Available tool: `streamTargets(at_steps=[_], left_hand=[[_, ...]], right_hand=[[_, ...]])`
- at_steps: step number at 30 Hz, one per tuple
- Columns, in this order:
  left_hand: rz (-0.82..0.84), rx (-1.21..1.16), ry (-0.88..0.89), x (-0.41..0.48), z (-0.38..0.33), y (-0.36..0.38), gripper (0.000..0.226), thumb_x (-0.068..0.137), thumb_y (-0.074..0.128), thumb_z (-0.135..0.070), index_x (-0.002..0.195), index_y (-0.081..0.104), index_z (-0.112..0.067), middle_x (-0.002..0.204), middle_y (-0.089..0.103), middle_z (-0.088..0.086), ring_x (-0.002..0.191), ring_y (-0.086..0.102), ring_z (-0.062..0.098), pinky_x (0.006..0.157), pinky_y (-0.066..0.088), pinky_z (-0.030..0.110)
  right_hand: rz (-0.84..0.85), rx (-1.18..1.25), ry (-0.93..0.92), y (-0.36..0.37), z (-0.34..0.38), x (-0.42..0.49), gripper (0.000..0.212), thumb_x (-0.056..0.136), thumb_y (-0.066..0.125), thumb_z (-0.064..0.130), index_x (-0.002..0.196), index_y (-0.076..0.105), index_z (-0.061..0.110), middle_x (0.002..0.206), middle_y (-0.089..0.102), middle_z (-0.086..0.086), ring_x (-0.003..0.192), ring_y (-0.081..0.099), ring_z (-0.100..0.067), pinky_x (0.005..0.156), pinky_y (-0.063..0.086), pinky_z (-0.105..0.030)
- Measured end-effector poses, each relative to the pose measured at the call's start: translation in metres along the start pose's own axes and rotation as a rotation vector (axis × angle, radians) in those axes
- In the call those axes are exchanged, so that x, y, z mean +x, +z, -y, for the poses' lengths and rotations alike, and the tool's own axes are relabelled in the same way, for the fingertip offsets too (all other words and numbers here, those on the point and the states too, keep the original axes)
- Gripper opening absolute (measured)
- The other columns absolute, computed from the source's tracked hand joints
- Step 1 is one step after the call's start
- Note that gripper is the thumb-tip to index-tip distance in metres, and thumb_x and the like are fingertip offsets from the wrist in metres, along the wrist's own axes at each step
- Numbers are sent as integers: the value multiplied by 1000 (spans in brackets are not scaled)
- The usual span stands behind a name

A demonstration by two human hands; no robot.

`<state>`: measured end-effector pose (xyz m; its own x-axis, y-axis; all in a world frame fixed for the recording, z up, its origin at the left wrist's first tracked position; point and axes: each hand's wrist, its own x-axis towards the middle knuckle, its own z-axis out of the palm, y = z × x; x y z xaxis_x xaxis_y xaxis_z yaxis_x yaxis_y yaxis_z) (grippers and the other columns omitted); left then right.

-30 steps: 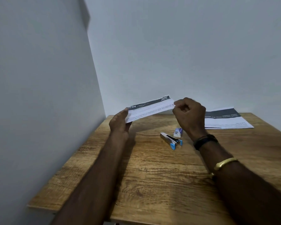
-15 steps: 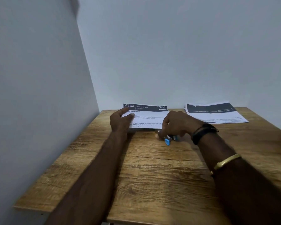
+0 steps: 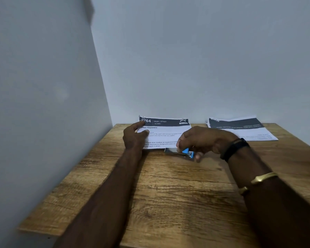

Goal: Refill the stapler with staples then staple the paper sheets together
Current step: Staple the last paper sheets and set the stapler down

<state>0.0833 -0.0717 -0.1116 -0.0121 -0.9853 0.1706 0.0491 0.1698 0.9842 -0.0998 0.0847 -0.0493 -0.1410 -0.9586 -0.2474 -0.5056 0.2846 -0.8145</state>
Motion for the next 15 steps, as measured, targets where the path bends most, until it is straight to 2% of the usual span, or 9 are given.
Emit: streamTargets(at_steps=[4, 7, 12, 14, 15], left_hand=[[38, -3, 53, -5, 0, 3, 34, 82, 72, 1, 110, 79, -17, 114, 77, 8, 108, 72, 31, 101, 56, 49], [130, 3, 85, -13, -4, 7, 32, 82, 73, 2, 109, 80, -14, 111, 78, 8, 104, 74, 33, 98, 58, 52], [281, -72, 104, -32, -8, 20, 21, 86, 70, 6, 101, 79, -6, 106, 77, 22, 96, 73, 47, 87, 57, 66], [312, -83, 128, -38, -8, 25, 18, 88, 69, 4, 96, 80, -8, 102, 78, 21, 93, 74, 46, 84, 59, 64], [318, -65, 155, -40, -7, 27, 17, 89, 69, 2, 95, 81, -10, 99, 79, 18, 91, 75, 41, 81, 62, 58]], right_hand=[[41, 338, -48, -1, 4, 2, 28, 84, 78, 16, 108, 73, 2, 95, 64, -14, 59, 59, -18, 50, 57, -26], [23, 605, -80, 1, 4, 7, 37, 85, 79, 13, 116, 69, -3, 97, 68, -21, 64, 68, -25, 56, 63, -32], [-190, 856, -235, 11, 1, 20, 18, 90, 73, 5, 107, 70, -1, 99, 73, -17, 88, 73, -28, 82, 63, -43], [-283, 870, -293, 11, 1, 24, 14, 92, 70, 2, 106, 71, 1, 103, 74, -14, 93, 73, -26, 87, 62, -41], [-318, 876, -324, 10, 1, 26, 16, 93, 69, 1, 109, 70, 1, 104, 74, -14, 95, 73, -26, 88, 62, -40]])
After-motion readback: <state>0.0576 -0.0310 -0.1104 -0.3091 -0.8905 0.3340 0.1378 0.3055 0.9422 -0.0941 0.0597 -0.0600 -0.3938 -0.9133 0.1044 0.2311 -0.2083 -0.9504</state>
